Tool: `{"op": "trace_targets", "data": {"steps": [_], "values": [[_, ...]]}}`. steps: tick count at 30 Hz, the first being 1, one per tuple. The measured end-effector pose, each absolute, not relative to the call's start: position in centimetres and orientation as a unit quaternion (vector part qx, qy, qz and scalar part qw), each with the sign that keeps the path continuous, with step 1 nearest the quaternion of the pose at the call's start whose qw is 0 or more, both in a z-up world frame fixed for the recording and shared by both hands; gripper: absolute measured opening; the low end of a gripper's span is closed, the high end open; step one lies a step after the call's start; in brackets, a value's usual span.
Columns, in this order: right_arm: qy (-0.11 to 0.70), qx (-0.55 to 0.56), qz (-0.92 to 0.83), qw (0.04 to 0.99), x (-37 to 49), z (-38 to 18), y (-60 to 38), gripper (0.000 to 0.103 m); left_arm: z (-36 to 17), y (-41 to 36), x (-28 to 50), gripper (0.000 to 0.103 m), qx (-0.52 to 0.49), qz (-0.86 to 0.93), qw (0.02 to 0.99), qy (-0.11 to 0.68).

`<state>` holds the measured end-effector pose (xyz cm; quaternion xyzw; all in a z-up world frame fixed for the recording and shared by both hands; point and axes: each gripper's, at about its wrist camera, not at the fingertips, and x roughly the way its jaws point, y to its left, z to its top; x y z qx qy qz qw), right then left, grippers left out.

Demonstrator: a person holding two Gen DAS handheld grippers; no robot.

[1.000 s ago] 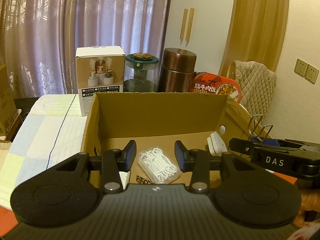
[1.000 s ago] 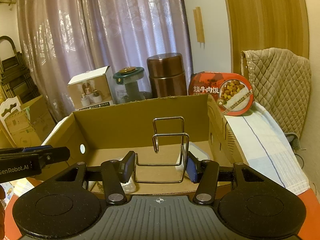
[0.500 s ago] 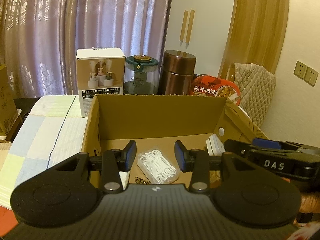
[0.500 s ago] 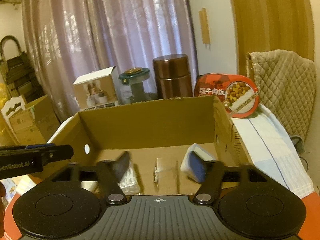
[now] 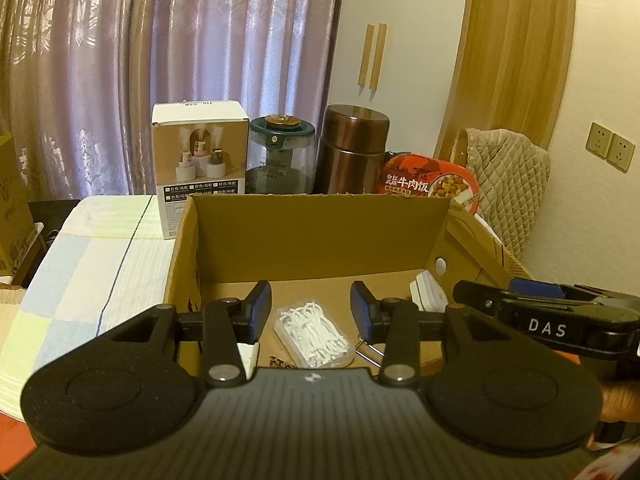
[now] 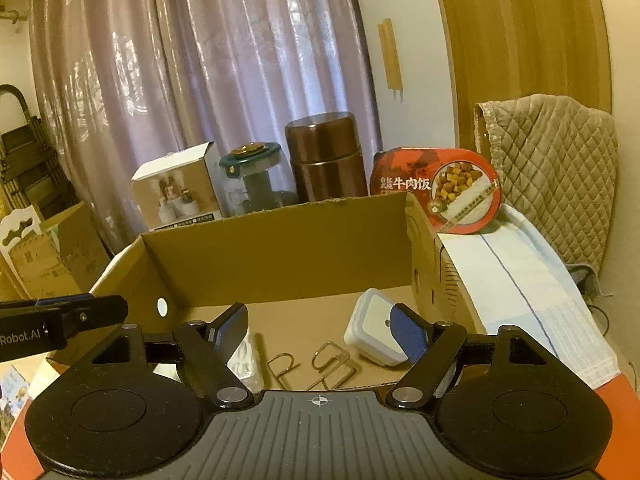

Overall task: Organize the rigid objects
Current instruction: 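Lower the wire rack into the box and open the right tool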

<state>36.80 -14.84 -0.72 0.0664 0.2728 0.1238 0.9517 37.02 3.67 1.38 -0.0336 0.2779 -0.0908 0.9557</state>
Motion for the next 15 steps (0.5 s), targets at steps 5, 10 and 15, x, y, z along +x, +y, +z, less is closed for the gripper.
{"op": "trace_targets", "data": {"steps": [5,10,15], "values": [[0.271,0.069,0.122,0.952,36.8,-0.6,-15.0,0.075,1.4,3.4,36.9,0.039,-0.031,-0.093,0.956,0.277],[0.270,0.069,0.124,0.952,36.7,-0.4,-15.1,0.075,1.6,3.4,36.6,0.039,-0.030,-0.091,0.957,0.274],[0.255,0.078,0.129,0.955,35.9,0.5,-15.5,0.075,2.5,4.0,35.4,0.043,-0.034,-0.079,0.963,0.256]]}}
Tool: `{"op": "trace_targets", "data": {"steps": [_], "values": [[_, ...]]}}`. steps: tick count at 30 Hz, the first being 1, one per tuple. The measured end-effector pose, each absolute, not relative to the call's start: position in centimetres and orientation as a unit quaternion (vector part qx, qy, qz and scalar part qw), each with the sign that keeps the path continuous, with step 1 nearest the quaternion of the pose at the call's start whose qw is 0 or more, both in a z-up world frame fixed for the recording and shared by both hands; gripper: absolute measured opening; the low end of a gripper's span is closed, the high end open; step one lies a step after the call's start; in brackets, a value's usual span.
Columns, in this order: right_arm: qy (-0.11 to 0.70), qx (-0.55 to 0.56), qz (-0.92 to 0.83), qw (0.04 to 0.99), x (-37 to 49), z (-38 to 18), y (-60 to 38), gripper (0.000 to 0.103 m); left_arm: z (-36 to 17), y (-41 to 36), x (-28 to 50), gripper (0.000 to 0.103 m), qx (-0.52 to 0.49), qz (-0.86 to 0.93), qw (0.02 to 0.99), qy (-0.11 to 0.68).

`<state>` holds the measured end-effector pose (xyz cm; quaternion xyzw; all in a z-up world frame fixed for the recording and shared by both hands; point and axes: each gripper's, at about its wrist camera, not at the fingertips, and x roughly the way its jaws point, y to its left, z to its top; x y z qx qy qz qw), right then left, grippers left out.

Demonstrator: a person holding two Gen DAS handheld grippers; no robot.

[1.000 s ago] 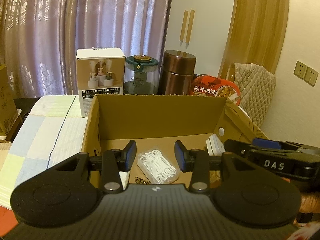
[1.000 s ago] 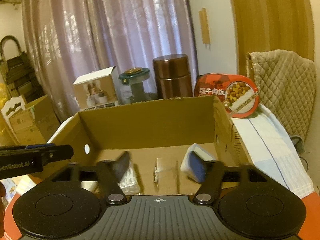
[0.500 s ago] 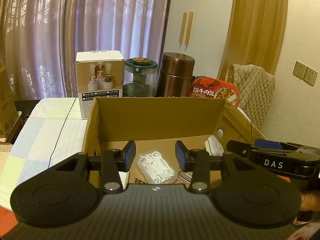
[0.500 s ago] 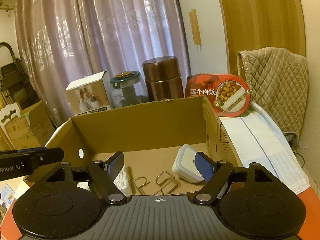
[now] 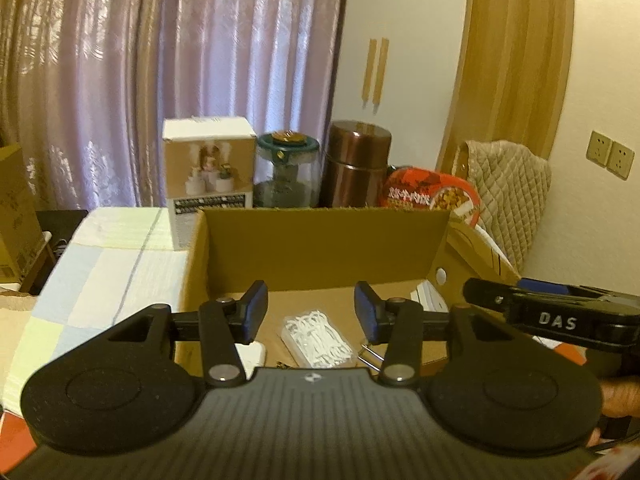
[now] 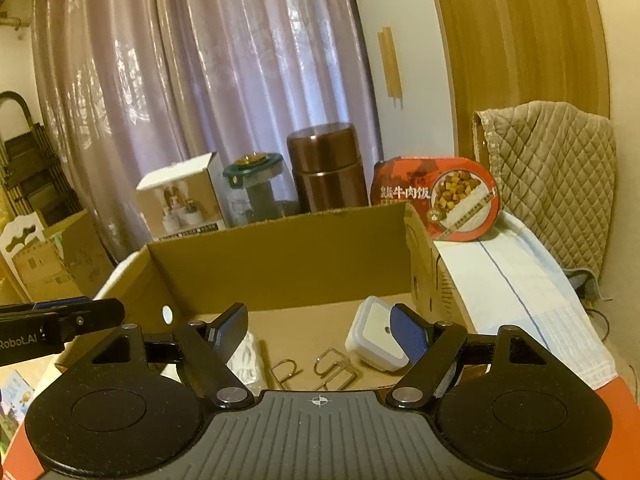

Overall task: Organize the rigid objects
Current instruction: 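Lower the wire rack into the box and open the right tool, then withdraw both tools to the mat toward the jar and white tray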

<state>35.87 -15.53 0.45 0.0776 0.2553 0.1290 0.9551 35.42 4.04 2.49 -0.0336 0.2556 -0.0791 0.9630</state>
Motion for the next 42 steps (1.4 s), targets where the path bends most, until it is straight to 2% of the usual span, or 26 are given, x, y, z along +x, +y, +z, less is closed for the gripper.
{"op": "trace_targets", "data": {"steps": [6,8,12,18,29,37,41,42], "values": [[0.214,0.069,0.140,0.964,33.1,1.9,-15.7,0.076,3.4,5.5,32.7,0.050,-0.043,-0.059,0.968,0.238],[0.211,0.072,0.141,0.965,32.0,2.2,-15.7,0.077,3.3,6.1,31.2,0.056,-0.042,-0.048,0.970,0.234],[0.212,0.078,0.151,0.962,29.5,2.7,-15.8,0.084,2.6,7.3,28.2,0.066,-0.032,-0.015,0.972,0.233],[0.222,0.060,0.161,0.960,25.9,2.3,-15.7,0.087,1.3,10.4,23.9,0.076,-0.057,0.017,0.966,0.251],[0.272,0.053,0.165,0.947,19.9,-1.8,-14.6,0.088,-2.0,13.3,17.8,0.077,-0.016,0.008,0.961,0.275],[0.314,0.013,0.179,0.932,18.0,-6.3,-11.5,0.088,-5.0,14.4,16.8,0.076,-0.013,-0.018,0.951,0.308],[0.327,0.007,0.180,0.928,18.7,-7.3,-10.5,0.100,-5.7,14.9,17.6,0.076,-0.028,-0.023,0.947,0.320],[0.329,0.006,0.179,0.927,19.1,-7.5,-10.3,0.100,-5.9,15.0,17.8,0.076,-0.028,-0.024,0.946,0.323]]}}
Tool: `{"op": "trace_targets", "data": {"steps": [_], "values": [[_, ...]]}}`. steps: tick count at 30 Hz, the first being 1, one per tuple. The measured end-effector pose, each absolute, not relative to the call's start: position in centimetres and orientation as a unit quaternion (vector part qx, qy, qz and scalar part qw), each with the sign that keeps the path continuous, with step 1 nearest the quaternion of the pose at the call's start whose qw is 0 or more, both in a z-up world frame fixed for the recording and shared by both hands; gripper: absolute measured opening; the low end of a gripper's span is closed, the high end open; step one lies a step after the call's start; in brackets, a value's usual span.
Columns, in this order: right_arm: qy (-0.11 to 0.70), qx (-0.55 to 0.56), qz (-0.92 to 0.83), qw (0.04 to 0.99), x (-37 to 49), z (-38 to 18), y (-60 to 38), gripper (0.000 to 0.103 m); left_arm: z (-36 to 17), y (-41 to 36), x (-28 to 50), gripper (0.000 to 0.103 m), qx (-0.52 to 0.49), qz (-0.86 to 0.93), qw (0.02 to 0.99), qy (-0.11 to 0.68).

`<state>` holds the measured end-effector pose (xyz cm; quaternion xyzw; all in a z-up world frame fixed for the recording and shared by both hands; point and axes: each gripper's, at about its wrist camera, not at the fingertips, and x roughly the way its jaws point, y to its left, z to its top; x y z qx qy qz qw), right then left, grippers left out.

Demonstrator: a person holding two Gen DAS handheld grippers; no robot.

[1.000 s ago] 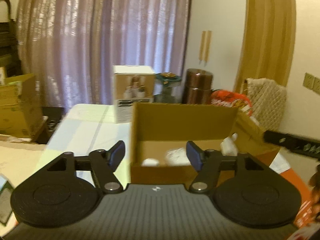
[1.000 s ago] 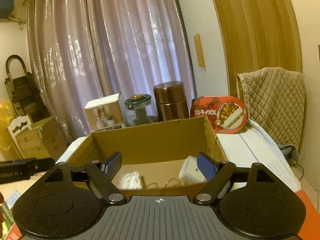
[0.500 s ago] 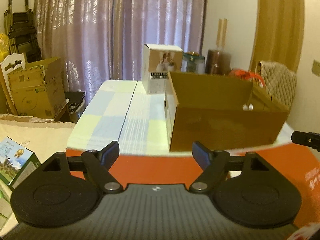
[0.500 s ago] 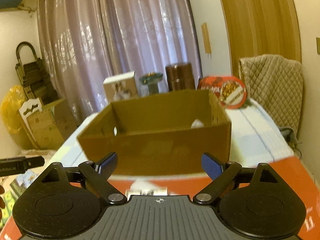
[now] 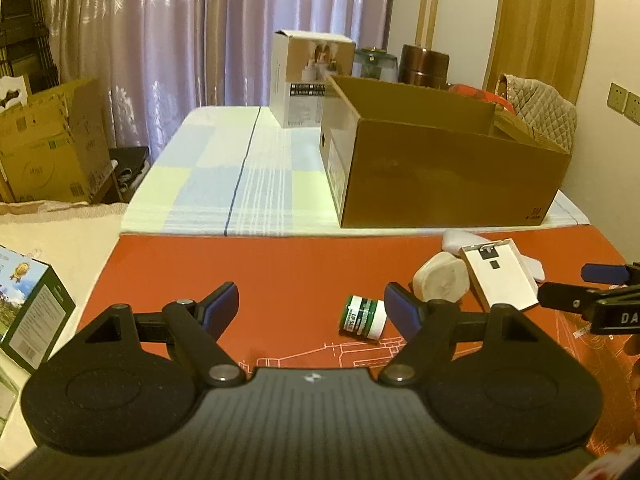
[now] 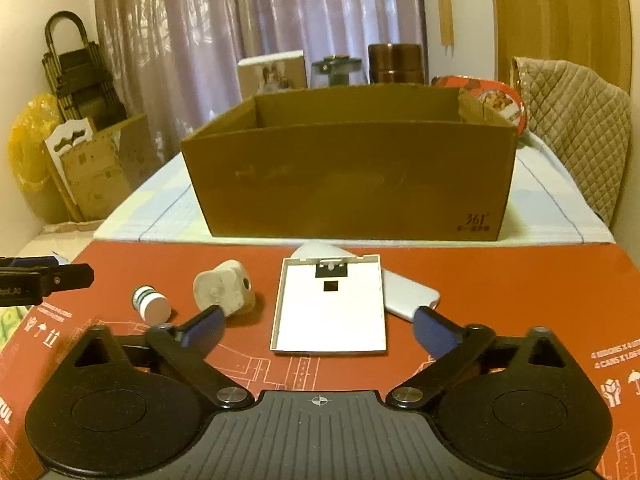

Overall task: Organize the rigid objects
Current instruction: 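Withdraw both tools to the mat toward the jar and white tray, then grasp the green-and-white jar with the left tool while the right tool grasps the white tray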

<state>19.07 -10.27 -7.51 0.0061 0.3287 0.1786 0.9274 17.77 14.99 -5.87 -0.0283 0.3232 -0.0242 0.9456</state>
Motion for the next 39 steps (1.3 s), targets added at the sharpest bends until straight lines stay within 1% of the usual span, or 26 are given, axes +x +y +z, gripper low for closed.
{"op": "trace_targets", "data": {"steps": [14,22,26,28,29,30,33,36,38,39], "values": [[0.358,-0.017,0.144,0.922,22.7,-11.8,-8.6,0.100,-7.7,14.5,20.2,0.076,-0.014,-0.036,0.933,0.357],[0.352,-0.052,0.154,0.922,23.6,-13.2,-7.4,0.100,-8.0,14.1,20.8,0.076,-0.015,-0.048,0.930,0.363],[0.353,-0.039,0.150,0.923,24.0,-13.6,-7.6,0.100,-8.3,13.7,21.1,0.076,-0.011,-0.062,0.927,0.368],[0.352,-0.039,0.150,0.923,24.1,-13.6,-7.5,0.098,-8.5,13.4,21.2,0.076,-0.006,-0.072,0.925,0.372],[0.349,-0.042,0.149,0.924,24.0,-13.5,-7.4,0.089,-8.6,13.2,21.2,0.076,-0.003,-0.077,0.925,0.373],[0.347,-0.046,0.146,0.925,24.0,-13.4,-7.4,0.083,-8.7,12.9,21.2,0.076,0.002,-0.081,0.924,0.374],[0.353,-0.035,0.145,0.924,23.8,-13.0,-7.4,0.083,-9.0,12.1,21.2,0.076,0.019,-0.088,0.923,0.375],[0.349,-0.030,0.141,0.926,23.5,-12.6,-7.6,0.083,-9.6,11.3,21.6,0.073,0.035,-0.090,0.921,0.379],[0.346,-0.026,0.134,0.928,23.4,-12.2,-7.7,0.083,-10.1,10.9,22.1,0.059,0.040,-0.091,0.917,0.387],[0.345,-0.023,0.131,0.929,23.3,-12.0,-7.8,0.083,-10.3,10.8,22.4,0.054,0.037,-0.094,0.915,0.391]]}}
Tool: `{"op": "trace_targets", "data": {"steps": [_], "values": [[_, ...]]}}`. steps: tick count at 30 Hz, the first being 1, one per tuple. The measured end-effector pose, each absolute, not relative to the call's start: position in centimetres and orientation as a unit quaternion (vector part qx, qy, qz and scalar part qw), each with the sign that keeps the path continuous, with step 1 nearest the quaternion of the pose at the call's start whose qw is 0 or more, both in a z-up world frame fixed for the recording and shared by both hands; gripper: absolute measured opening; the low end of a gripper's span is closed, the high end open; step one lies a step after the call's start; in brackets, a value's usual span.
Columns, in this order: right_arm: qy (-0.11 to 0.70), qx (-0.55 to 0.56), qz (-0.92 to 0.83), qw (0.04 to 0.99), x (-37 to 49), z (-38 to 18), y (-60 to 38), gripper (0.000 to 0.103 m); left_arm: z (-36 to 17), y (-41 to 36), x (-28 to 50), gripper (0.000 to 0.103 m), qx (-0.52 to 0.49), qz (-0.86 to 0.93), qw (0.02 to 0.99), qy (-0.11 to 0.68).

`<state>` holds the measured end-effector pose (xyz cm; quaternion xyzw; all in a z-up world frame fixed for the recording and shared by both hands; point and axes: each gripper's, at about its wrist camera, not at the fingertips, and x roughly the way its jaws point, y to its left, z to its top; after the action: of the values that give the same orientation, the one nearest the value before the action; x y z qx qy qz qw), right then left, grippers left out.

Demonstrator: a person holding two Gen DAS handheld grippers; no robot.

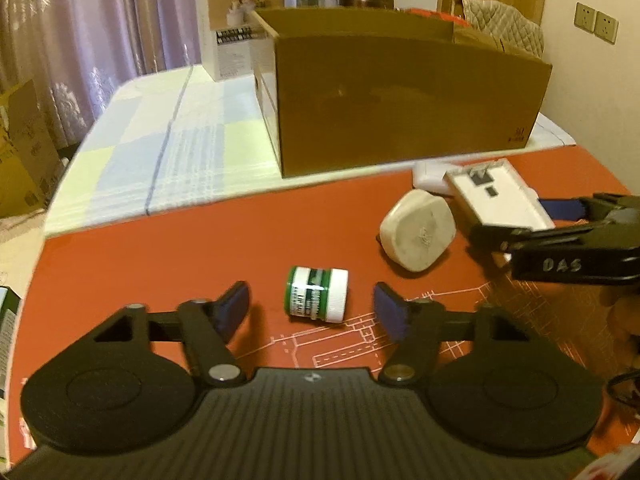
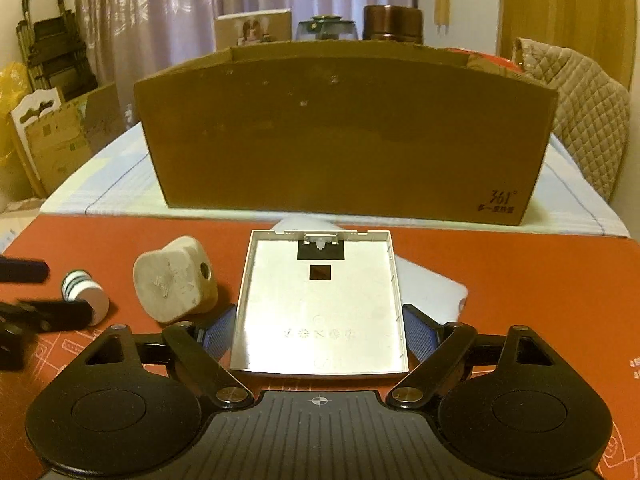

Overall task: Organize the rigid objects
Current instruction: 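Grasp the green-and-white jar with the left tool while the right tool grasps the white tray, then lift and carry the jar and white tray over the cardboard box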

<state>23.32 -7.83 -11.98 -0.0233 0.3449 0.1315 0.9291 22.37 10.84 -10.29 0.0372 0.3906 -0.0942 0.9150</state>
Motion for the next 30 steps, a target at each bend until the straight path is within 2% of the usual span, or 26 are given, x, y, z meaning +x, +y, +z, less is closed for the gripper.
{"op": "trace_targets", "data": {"steps": [4,6,18,30], "values": [[0.343,-0.012,0.127,0.931,23.3,-11.5,-8.3,0.083,-10.7,10.7,23.1,0.038,0.040,-0.091,0.913,0.396],[0.344,-0.008,0.123,0.931,23.3,-11.4,-8.6,0.083,-10.7,10.6,23.3,0.027,0.042,-0.092,0.912,0.398],[0.327,0.006,0.127,0.936,22.5,-9.2,-9.4,0.083,-7.3,9.6,22.5,0.027,0.025,-0.080,0.918,0.387],[0.281,0.012,0.127,0.951,21.1,-3.9,-11.5,0.083,-2.5,6.8,21.2,0.027,0.010,-0.096,0.939,0.330]]}}
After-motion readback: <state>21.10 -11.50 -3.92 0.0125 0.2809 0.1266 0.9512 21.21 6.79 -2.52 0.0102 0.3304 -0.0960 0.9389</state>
